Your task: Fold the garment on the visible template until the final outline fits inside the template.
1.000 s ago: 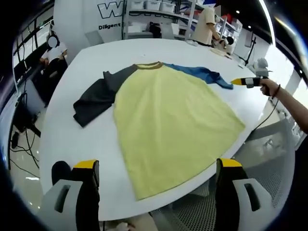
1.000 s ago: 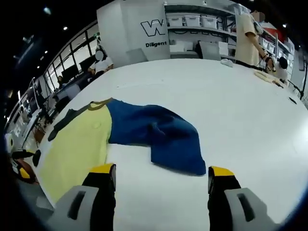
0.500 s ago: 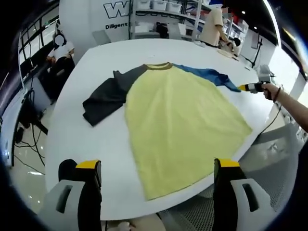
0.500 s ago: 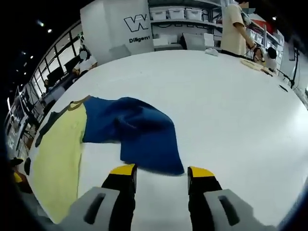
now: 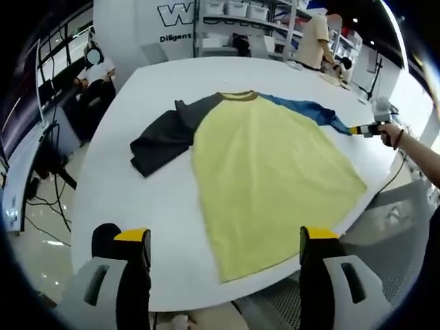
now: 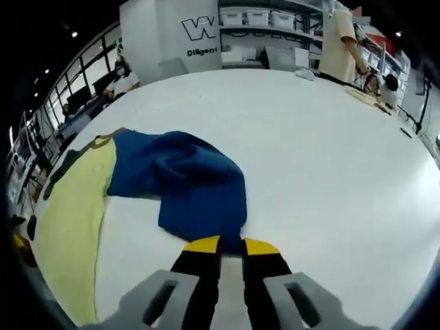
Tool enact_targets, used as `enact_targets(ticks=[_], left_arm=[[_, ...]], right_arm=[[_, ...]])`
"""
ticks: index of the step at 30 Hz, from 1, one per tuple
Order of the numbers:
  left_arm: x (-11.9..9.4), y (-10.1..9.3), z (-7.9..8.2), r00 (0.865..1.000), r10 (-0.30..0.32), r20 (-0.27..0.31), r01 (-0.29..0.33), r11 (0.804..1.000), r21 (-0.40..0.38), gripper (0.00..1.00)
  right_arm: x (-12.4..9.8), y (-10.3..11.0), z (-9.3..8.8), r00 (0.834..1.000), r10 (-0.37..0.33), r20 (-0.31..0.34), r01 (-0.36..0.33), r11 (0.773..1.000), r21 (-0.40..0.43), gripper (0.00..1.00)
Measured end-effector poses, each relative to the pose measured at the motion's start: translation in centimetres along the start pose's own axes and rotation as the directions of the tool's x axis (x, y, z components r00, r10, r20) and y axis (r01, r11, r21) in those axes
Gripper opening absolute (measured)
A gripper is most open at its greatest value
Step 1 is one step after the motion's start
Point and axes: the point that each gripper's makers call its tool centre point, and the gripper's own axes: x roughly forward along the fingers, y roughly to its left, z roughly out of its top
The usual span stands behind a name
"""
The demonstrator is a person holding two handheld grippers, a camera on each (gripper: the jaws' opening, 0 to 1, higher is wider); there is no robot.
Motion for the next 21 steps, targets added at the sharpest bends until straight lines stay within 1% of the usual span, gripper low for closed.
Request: enact_targets(ticks=[1, 3, 6, 8, 12, 16, 17, 21], left_arm=[[0.0, 0.0, 0.0, 1.0, 0.001, 0.0, -0.001, 1.0, 0.0, 0.86], [0.1, 0.0, 0.0, 1.0, -0.001, -0.001, 0.001, 1.0, 0.0, 0.85], [0.1, -0.3, 0.1, 1.0, -0.007, -0.002, 0.007, 1.0, 0.006, 0.85], [0.1, -0.5, 0.2, 1.0, -0.011, -0.004, 0.011, 1.0, 0.015, 0.85], [0.1, -0.5, 0.2, 1.0, -0.014, -0.005, 0.014, 1.0, 0.019, 0.86], [0.0, -0.6, 0.2, 1.0, -0.017, -0.008, 0.018, 1.0, 0.025, 0.86], [-0.1, -0.6, 0.1, 1.0, -0.02, -0.013, 0.021, 0.999, 0.027, 0.86], [-0.1, -0.4, -0.2, 1.0, -0.02, -0.024, 0.021, 0.999, 0.028, 0.86]], right_arm=[[-0.1, -0.1, 0.0, 1.0, -0.003, -0.004, 0.002, 1.0, -0.012, 0.0], [-0.2, -0.4, 0.1, 1.0, -0.014, -0.008, 0.014, 0.999, -0.032, 0.0], [-0.7, -1.1, 0.8, 0.999, -0.04, 0.004, 0.04, 0.997, -0.065, 0.0], [-1.1, -1.9, 1.4, 0.997, -0.068, 0.019, 0.07, 0.994, -0.088, 0.0], [-1.2, -3.1, 2.3, 0.994, -0.103, 0.03, 0.106, 0.99, -0.098, 0.0], [-1.1, -3.9, 2.8, 0.991, -0.127, 0.029, 0.13, 0.986, -0.109, 0.0], [-1.1, -4.5, 3.3, 0.989, -0.146, 0.033, 0.149, 0.983, -0.107, 0.0], [-0.8, -5.5, 4.4, 0.985, -0.171, 0.032, 0.174, 0.978, -0.116, 0.0]])
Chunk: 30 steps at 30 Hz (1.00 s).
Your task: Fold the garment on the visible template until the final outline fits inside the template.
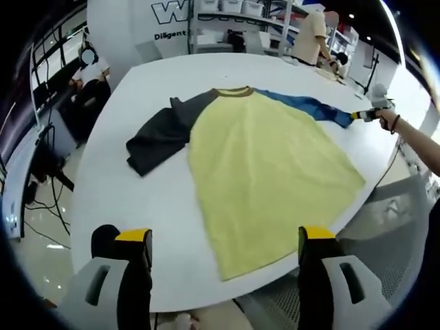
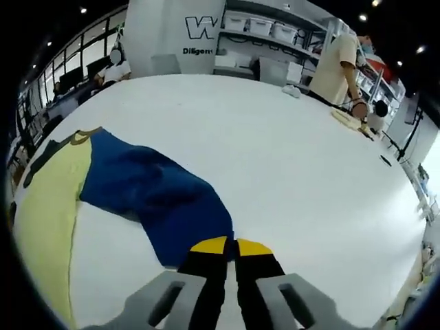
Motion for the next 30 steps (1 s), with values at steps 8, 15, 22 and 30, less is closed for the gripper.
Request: enact_targets(ticks=[8, 15, 22, 30], left_arm=[[0.3, 0.0, -0.3, 1.0, -0.008, -0.022, 0.008, 1.0, 0.005, 0.85], [0.8, -0.4, -0.6, 0.999, -0.015, -0.051, 0.016, 1.0, 0.025, 0.87], [1.1, -0.6, -0.5, 0.998, -0.021, -0.059, 0.023, 0.999, 0.042, 0.88], [1.6, -0.7, -0.3, 0.998, -0.025, -0.066, 0.028, 0.999, 0.044, 0.88]], right_arm=[[1.7, -2.7, 1.1, 0.998, -0.062, -0.031, 0.059, 0.996, -0.066, 0.0], [3.2, -4.5, 1.7, 0.995, -0.086, -0.044, 0.083, 0.994, -0.075, 0.0], [4.4, -5.8, 1.5, 0.992, -0.115, -0.059, 0.108, 0.988, -0.11, 0.0], [4.1, -5.9, 1.0, 0.995, -0.086, -0.056, 0.085, 0.996, -0.025, 0.0]])
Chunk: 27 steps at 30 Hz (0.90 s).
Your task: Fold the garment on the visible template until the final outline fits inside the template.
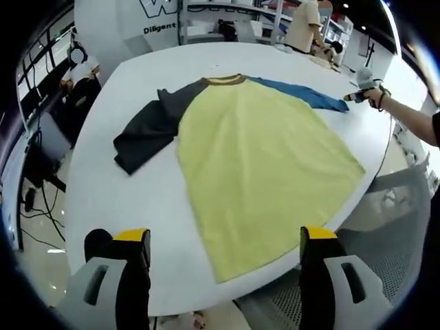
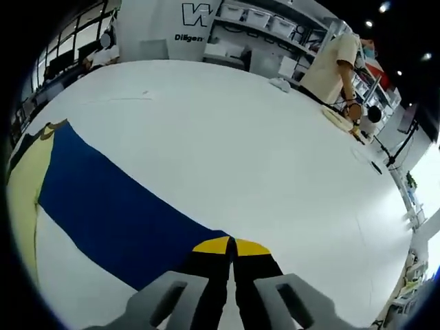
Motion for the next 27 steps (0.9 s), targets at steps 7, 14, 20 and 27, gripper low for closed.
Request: enact_targets(ticks=[7, 14, 20, 27], left_arm=[[-0.1, 0.0, 0.3, 1.0, -0.002, 0.011, 0.002, 1.0, 0.0, 0.91], [-0.4, 0.1, 0.4, 1.0, -0.003, 0.021, 0.003, 1.0, -0.001, 0.92], [-0.6, 0.0, 0.4, 1.0, -0.009, 0.03, 0.009, 1.0, 0.004, 0.91], [-0.8, -0.1, 0.3, 1.0, -0.009, 0.03, 0.008, 1.0, 0.009, 0.9]], right_arm=[[-0.8, 0.8, -0.2, 0.999, 0.05, 0.018, -0.052, 0.991, 0.124, 0.25], [-2.0, 2.2, -1.1, 0.997, 0.08, 0.001, -0.078, 0.977, 0.2, 0.44], [-2.6, 3.5, -2.3, 0.994, 0.102, -0.026, -0.093, 0.965, 0.247, 0.38], [-3.0, 4.8, -3.7, 0.992, 0.116, -0.046, -0.098, 0.952, 0.29, 0.35]])
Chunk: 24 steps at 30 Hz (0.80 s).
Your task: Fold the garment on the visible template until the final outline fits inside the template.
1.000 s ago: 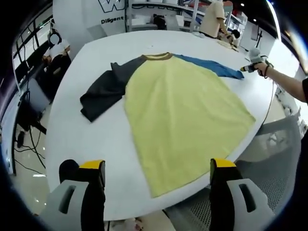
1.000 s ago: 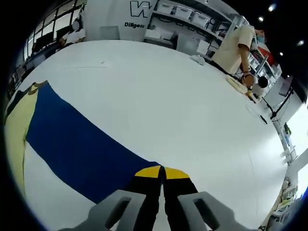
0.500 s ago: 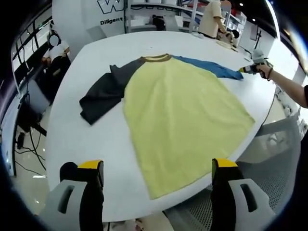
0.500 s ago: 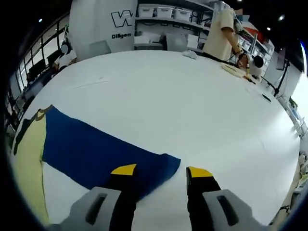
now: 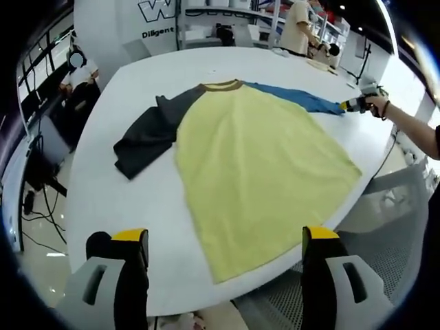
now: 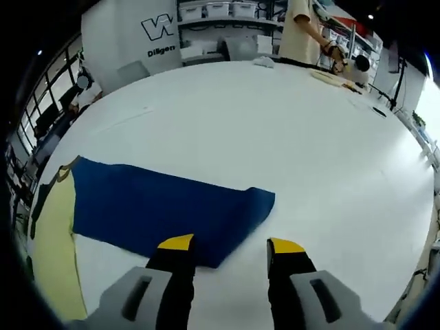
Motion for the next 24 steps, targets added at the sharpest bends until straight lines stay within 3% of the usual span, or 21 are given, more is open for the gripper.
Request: enact_targets(ticks=[4, 10, 24], left_arm=[[-0.1, 0.1, 0.0, 1.0, 0.002, 0.003, -0.002, 1.0, 0.0, 0.89], [-0.2, 0.3, 0.1, 1.0, 0.004, 0.004, -0.004, 1.0, 0.002, 0.88], [-0.5, 0.5, -0.2, 1.0, 0.007, 0.009, -0.007, 1.0, -0.015, 0.88]], right_arm=[[0.0, 0.3, -0.8, 1.0, 0.005, -0.012, -0.005, 0.999, 0.034, 0.21], [0.0, 0.1, -0.6, 1.0, -0.006, -0.001, 0.006, 0.999, 0.047, 0.15], [-0.3, 0.3, 0.2, 1.0, -0.009, -0.001, 0.009, 1.0, -0.008, 0.0]])
